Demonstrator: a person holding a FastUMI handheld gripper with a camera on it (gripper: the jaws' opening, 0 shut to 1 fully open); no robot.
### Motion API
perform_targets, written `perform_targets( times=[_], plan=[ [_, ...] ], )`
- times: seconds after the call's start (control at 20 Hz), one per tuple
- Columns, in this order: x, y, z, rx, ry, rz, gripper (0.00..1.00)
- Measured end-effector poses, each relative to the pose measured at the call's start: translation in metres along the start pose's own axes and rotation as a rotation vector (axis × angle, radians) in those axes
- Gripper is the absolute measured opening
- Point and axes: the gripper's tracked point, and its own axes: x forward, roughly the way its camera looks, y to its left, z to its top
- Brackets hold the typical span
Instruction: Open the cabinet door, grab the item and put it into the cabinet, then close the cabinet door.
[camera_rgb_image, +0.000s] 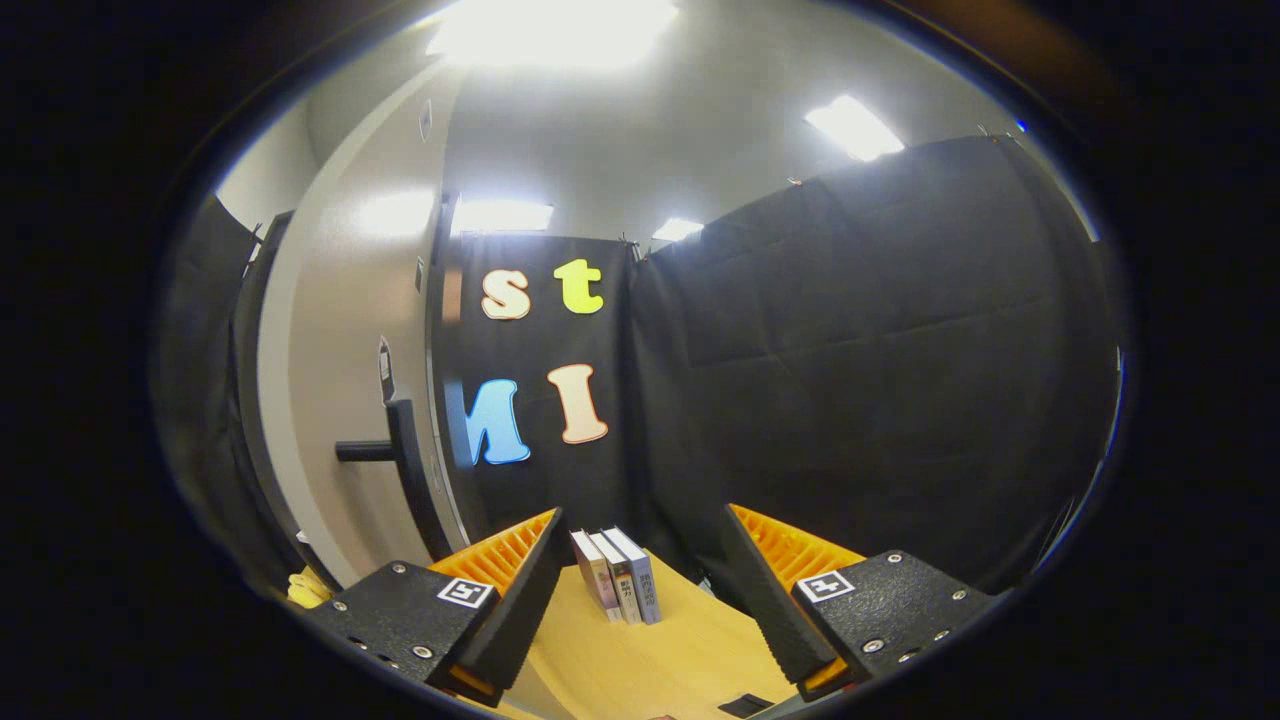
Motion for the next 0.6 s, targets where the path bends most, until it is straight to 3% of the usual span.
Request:
perform_targets(
  times=[0.35,0.6],
  plan=[
    [-0.010,0.026,-0.006,-0.013,0.023,0.055,0.91],
    [-0.031,0.095,-0.011,-0.017,0.024,0.184,0.90]
  ],
)
